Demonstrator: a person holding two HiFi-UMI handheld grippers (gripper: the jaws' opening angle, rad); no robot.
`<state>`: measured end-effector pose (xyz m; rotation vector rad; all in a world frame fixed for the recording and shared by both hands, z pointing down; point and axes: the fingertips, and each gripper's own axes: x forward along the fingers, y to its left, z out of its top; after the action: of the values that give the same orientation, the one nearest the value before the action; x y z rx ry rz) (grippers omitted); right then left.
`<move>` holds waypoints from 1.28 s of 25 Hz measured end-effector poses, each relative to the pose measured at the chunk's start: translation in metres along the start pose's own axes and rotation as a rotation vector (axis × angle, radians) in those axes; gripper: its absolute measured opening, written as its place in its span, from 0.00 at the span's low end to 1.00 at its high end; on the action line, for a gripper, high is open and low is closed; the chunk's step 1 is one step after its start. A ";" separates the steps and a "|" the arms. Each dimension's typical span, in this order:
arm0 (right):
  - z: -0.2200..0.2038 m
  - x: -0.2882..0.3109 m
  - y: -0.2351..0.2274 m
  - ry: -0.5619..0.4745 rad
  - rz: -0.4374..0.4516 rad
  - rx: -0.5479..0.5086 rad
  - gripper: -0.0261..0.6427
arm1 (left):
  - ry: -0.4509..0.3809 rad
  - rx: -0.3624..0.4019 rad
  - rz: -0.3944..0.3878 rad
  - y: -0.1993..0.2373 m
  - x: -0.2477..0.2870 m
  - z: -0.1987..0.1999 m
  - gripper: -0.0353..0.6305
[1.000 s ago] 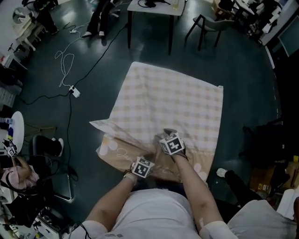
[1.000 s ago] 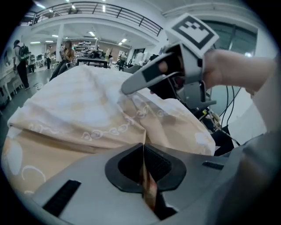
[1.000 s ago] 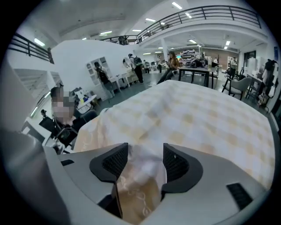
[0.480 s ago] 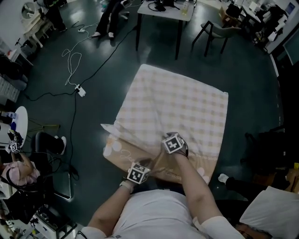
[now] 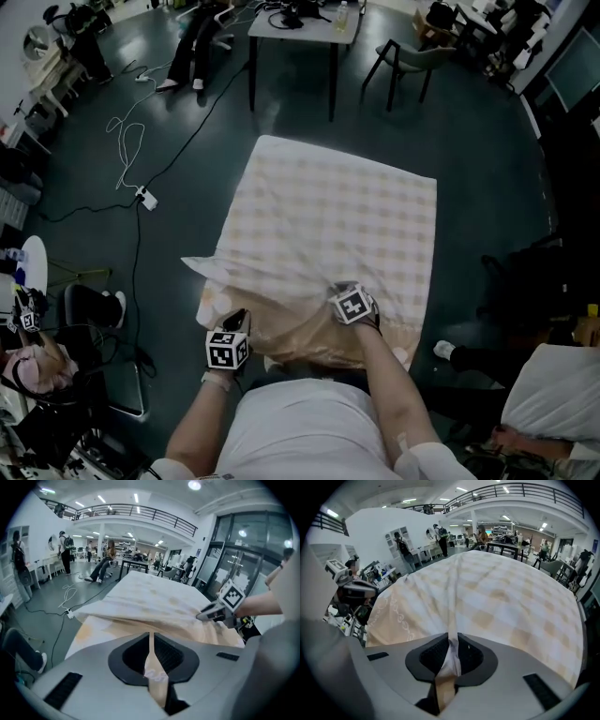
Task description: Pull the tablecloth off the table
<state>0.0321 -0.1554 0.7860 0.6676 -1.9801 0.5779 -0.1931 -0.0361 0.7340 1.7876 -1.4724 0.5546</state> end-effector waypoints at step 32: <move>-0.172 -0.085 0.056 0.065 0.094 0.247 0.11 | 0.096 0.183 0.083 0.070 0.127 0.091 0.46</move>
<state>0.1380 0.0144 0.7812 0.6978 -1.9045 0.9006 -0.2402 -0.1911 0.7878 1.8171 -1.4743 0.8299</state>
